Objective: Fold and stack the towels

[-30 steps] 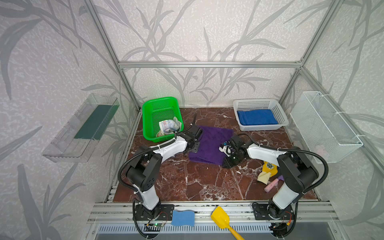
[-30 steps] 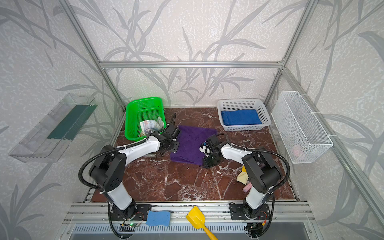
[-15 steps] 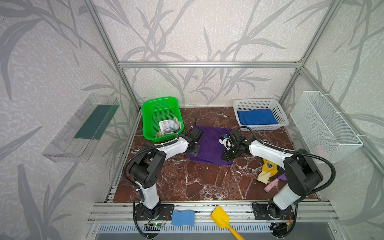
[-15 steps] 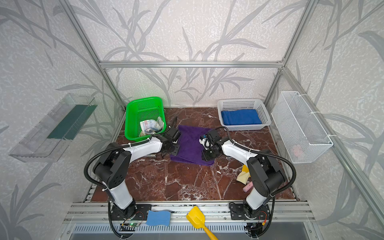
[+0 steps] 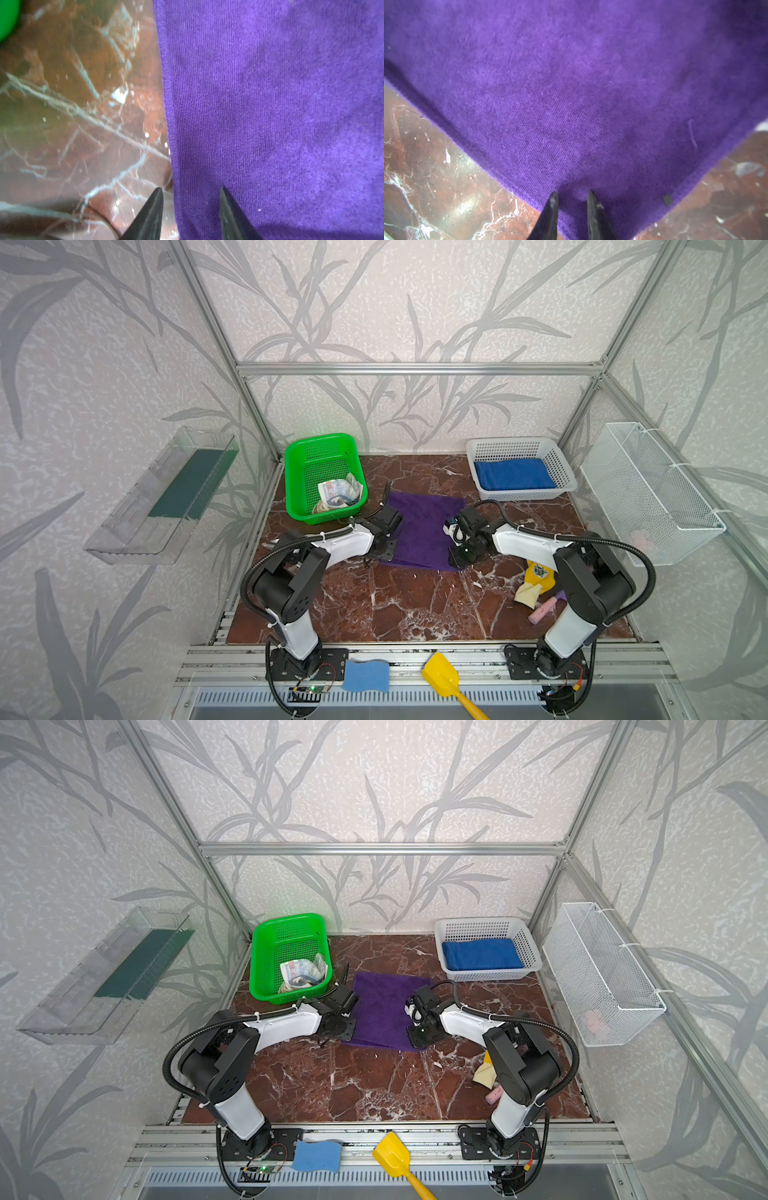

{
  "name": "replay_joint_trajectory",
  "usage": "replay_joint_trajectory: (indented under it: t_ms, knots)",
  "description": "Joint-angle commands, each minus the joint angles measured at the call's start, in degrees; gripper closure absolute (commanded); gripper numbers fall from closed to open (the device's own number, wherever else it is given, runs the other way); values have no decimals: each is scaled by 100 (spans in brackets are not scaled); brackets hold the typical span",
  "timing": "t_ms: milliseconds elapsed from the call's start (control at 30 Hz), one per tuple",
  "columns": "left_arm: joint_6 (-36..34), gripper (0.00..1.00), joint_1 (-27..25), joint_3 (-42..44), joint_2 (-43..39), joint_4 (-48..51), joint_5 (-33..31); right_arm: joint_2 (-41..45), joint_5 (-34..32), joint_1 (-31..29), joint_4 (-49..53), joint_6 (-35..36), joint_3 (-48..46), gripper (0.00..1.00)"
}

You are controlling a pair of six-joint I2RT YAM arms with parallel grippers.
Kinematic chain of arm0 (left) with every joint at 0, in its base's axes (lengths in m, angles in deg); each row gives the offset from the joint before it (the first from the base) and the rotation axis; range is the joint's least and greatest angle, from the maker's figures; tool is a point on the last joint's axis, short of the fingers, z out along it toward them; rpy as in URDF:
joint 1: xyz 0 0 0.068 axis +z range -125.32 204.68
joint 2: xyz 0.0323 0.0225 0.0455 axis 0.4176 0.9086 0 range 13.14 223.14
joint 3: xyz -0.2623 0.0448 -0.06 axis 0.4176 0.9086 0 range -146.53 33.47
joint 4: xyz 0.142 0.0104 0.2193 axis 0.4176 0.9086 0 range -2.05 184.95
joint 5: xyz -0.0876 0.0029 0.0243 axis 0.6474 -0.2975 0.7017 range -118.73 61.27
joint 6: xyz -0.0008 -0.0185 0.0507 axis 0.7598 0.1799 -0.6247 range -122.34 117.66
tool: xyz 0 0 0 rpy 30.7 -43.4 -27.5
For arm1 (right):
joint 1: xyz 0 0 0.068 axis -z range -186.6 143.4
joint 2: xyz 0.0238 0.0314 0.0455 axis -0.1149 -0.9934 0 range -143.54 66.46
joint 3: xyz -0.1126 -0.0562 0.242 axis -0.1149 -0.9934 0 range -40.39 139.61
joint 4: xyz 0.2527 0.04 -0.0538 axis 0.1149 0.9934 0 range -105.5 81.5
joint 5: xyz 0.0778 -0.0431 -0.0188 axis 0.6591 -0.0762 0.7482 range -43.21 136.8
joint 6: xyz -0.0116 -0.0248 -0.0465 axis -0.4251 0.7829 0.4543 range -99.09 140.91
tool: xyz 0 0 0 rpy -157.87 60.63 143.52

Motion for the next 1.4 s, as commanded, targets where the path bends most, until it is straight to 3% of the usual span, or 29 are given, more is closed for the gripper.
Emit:
replay_joint_trajectory:
  t_ms: [0,433,767,900,967,1067,1167,1367]
  knots:
    - [384,55,-90,383,-156,554,48,115,-215,-29,469,-159,-339,74]
    - [1211,55,-589,1004,-902,815,18,873,-105,-121,454,-520,-1232,73]
    - [445,52,-580,-63,-890,1513,-940,1174,-197,-101,546,-5,-362,69]
    - [-74,43,-527,-535,-1027,1538,-1234,1318,-195,46,649,421,149,64]
    - [-376,38,-406,-831,-1003,1459,-1303,1377,-112,209,660,737,397,57]
    - [-685,37,-36,-1218,-816,1262,-913,1369,-161,421,592,1197,744,48]
    - [-899,38,366,-1636,-483,1130,-246,1272,-51,664,382,1634,979,48]
    - [-1431,40,664,-2685,510,1278,162,790,562,1123,64,2840,1421,47]
